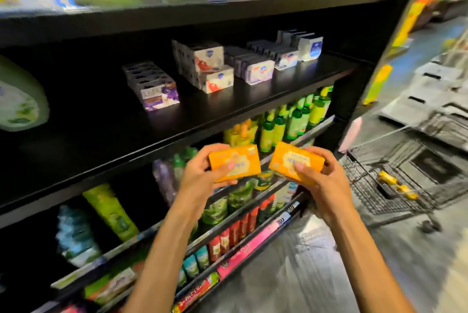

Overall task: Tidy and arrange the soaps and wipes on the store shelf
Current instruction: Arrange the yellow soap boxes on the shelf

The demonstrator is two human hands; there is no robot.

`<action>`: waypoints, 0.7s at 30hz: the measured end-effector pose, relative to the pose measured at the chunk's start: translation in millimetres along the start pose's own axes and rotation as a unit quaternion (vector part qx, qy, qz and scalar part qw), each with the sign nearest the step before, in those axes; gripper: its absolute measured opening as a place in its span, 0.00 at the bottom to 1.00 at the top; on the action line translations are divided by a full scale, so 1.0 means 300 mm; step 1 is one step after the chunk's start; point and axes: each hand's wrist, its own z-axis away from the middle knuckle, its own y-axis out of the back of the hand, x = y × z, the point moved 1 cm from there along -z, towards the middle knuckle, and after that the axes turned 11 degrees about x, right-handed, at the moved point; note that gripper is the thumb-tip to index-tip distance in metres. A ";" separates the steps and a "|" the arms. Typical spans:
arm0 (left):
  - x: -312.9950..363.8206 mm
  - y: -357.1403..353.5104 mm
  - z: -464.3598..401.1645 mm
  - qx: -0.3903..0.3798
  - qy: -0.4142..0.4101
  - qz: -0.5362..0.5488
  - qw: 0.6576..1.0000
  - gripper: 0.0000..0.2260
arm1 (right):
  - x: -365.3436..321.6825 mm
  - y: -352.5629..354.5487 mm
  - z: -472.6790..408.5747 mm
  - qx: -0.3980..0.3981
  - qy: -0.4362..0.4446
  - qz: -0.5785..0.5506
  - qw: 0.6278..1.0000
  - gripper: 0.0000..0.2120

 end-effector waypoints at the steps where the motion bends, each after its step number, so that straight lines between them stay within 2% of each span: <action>1: -0.043 -0.055 0.003 -0.007 0.013 0.001 1.000 0.15 | -0.002 0.057 -0.002 0.013 -0.003 0.000 1.000 0.20; 10: -0.373 -0.601 0.074 -0.062 0.118 0.014 0.991 0.23 | 0.014 0.630 -0.046 0.150 -0.033 -0.046 0.987 0.18; 14: -0.499 -0.806 0.096 -0.091 0.161 -0.010 0.983 0.20 | 0.048 0.857 -0.059 0.204 -0.067 -0.059 0.975 0.18; 19: -0.591 -1.008 0.087 -0.136 0.176 -0.032 0.974 0.15 | 0.077 1.042 -0.099 0.250 -0.075 -0.053 0.964 0.26; 21: -0.633 -1.090 0.066 -0.150 0.184 -0.039 0.971 0.14 | 0.089 1.103 -0.131 0.272 -0.080 -0.058 0.957 0.24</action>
